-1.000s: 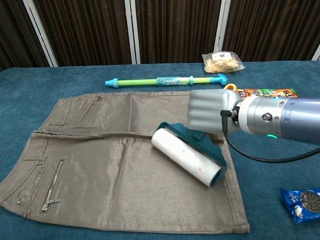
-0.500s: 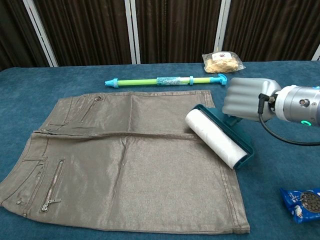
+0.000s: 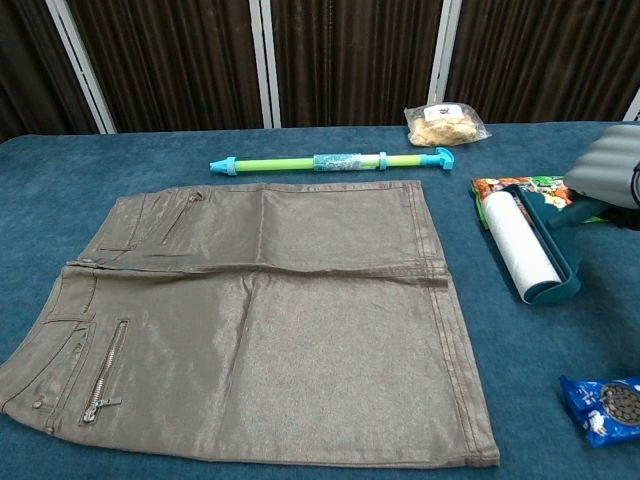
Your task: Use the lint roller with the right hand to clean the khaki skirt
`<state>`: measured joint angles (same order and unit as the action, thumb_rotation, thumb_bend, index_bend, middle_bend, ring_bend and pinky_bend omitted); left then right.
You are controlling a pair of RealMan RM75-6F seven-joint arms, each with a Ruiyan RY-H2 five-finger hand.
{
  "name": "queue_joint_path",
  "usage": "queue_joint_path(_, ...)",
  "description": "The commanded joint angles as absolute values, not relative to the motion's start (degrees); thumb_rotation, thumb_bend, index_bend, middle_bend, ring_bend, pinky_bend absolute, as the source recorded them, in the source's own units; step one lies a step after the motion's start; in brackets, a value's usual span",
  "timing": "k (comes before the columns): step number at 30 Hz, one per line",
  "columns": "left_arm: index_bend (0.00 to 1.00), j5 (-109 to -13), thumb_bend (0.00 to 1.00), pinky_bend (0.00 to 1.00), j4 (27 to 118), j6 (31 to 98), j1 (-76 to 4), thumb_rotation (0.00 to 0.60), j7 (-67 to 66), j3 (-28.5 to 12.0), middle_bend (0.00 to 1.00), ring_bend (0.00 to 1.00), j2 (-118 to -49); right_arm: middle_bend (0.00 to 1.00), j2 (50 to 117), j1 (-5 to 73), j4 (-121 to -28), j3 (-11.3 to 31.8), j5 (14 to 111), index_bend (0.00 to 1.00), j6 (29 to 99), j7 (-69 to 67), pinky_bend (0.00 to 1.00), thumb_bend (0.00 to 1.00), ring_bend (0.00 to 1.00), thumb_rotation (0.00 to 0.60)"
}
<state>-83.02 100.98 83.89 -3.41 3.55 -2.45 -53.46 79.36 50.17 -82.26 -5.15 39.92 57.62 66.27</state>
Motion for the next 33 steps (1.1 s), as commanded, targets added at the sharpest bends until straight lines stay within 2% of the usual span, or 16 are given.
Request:
queue_joint_path(1,0.0,-83.11,0.04,0.0,100.99,83.97,-3.32,0.6,3.83,-2.38,0.0,0.0,-53.31,0.58,80.13,49.41,-81.74,-5.2,38.98,0.49,57.55,66.2,0.51,0.85,0.45,0.6)
queue_joint_path(2,0.0,-83.12,0.04,0.0,100.98,84.0,-3.3,0.6,3.99,-2.38,0.0,0.0,-53.26,0.54,80.26,49.17,-81.69,-5.19,39.26,0.41,57.77,65.79,0.51,0.71,0.42,0.6)
queue_joint_path(3,0.0,-83.13,0.04,0.0,100.97,84.03,-3.28,0.6,4.16,-2.4,0.0,0.0,-53.19,0.46,80.3,48.87,-81.75,-5.17,39.68,0.28,58.05,65.24,0.51,0.5,0.36,0.6)
queue_joint_path(4,0.0,-83.14,0.04,0.0,100.99,84.06,-3.27,0.6,4.33,-2.41,0.0,0.0,-53.12,0.38,80.19,48.56,-81.93,-5.16,40.04,0.18,58.45,64.77,0.51,0.34,0.31,0.6)
queue_joint_path(5,0.0,-83.15,0.04,0.0,101.0,84.06,-3.28,0.6,4.59,-2.44,0.0,0.0,-53.02,0.26,79.79,48.17,-82.67,-5.06,40.13,0.06,59.11,64.33,0.5,0.15,0.23,0.6)
queue_joint_path(6,0.0,-83.17,0.04,0.0,101.01,84.06,-3.27,0.6,4.77,-2.44,0.0,0.0,-52.94,0.15,79.31,47.89,-83.55,-4.9,40.08,0.01,59.78,64.08,0.46,0.03,0.16,0.6)
queue_joint_path(7,0.0,-83.21,0.04,0.0,101.03,84.06,-3.26,0.6,4.97,-2.43,0.0,0.0,-52.84,0.09,78.7,47.6,-84.74,-4.64,40.03,0.0,60.35,63.59,0.42,0.0,0.12,0.6)
queue_joint_path(9,0.0,-83.32,0.04,0.0,101.09,84.08,-3.23,0.6,5.26,-2.4,0.0,0.0,-52.7,0.01,77.62,47.16,-86.7,-4.23,40.08,0.0,61.13,62.63,0.33,0.0,0.06,0.6)
queue_joint_path(15,0.0,-84.88,0.04,0.0,101.46,85.09,-2.74,0.6,7.14,-1.99,0.0,0.0,-51.78,0.0,70.49,43.42,-96.35,-4.59,47.69,0.0,67.08,56.03,0.26,0.0,0.01,0.6)
queue_joint_path(19,0.0,-86.0,0.04,0.0,101.48,86.15,-2.25,0.6,8.45,-1.74,0.0,0.0,-51.25,0.0,65.68,39.02,-102.09,-5.87,56.25,0.0,71.93,47.27,0.16,0.0,0.0,0.6)
queue_joint_path(21,0.0,-86.87,0.04,0.0,101.25,86.98,-1.89,0.6,9.27,-1.52,0.0,0.0,-50.99,0.0,62.91,34.57,-104.33,-7.56,66.0,0.0,77.14,37.51,0.1,0.0,0.0,0.6)
queue_joint_path(23,0.0,-87.6,0.04,0.0,100.83,87.64,-1.61,0.6,9.7,-1.35,0.0,0.0,-51.01,0.0,61.82,30.35,-103.39,-9.31,74.99,0.0,82.44,28.06,0.04,0.0,0.0,0.6)
queue_joint_path(24,0.0,-88.46,0.04,0.0,100.51,88.3,-1.42,0.6,9.72,-1.18,0.0,0.0,-51.16,0.0,61.71,26.94,-102.5,-10.21,80.43,0.0,87.7,21.6,0.02,0.0,0.0,0.6)
queue_joint_path(26,0.0,-89.64,0.04,0.0,99.89,89.63,-0.99,0.6,9.61,-1.02,0.0,0.0,-51.65,0.0,62.62,22.68,-99.65,-10.97,85.08,0.0,93.5,14.06,0.0,0.0,0.0,0.6)
queue_joint_path(33,0.0,-90.68,0.04,0.0,98.9,91.13,-0.42,0.6,9.71,-0.83,0.0,0.0,-52.44,0.0,65.08,17.32,-93.24,-9.6,87.39,0.0,96.99,8.06,0.0,0.0,0.0,0.6)
